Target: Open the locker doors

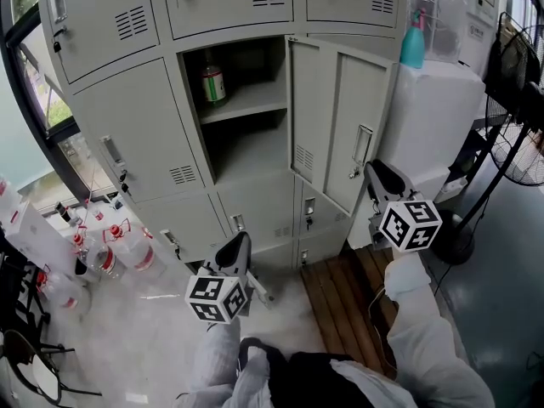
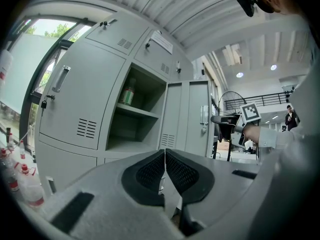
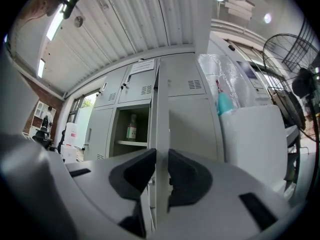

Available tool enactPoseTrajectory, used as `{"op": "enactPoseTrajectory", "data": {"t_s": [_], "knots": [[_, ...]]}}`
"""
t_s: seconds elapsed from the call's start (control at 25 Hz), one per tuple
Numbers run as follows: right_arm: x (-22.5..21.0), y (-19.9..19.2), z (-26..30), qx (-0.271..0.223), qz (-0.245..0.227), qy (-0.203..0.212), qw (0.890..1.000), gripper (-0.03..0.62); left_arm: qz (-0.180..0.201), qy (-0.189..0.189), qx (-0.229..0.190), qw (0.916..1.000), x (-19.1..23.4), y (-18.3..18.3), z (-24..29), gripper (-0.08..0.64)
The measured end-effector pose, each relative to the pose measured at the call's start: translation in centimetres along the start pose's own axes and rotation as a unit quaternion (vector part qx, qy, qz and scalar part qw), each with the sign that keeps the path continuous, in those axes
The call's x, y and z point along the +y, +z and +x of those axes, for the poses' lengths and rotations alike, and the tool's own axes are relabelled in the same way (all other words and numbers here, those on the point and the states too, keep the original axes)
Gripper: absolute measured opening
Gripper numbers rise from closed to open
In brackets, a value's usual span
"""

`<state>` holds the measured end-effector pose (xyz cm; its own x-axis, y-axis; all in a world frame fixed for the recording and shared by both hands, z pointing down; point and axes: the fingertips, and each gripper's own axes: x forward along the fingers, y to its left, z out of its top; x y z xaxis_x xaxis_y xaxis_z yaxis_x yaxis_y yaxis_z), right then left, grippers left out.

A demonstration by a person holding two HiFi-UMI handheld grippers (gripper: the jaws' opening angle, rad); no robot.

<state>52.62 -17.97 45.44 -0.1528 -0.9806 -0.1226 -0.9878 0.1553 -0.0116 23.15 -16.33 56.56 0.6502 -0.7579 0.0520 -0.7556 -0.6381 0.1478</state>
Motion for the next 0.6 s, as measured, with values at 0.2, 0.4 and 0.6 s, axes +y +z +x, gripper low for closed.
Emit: {"op": "enactPoseTrajectory", "data": {"t_s": [0.2, 0.4, 0.6], "knots": [[0.0, -0.1, -0.1, 0.002, -0.006, -0.005, 1.000, 0.077, 0.001, 0.001, -0.002, 1.0000, -0.3, 0.1, -0.4, 0.012], [0.2, -0.1, -0.3, -0.002, -0.014, -0.025, 1.000, 0.077, 0.004, 0.000, 0.002, 1.0000, 0.4, 0.2, -1.2, 0.011], [1.1, 1.4, -1.7, -0.027, -0.051, -0.053, 0.997, 0.077, 0.011, -0.001, -0.005, 0.9999, 2.2, 1.3, -2.5, 0.011]]}}
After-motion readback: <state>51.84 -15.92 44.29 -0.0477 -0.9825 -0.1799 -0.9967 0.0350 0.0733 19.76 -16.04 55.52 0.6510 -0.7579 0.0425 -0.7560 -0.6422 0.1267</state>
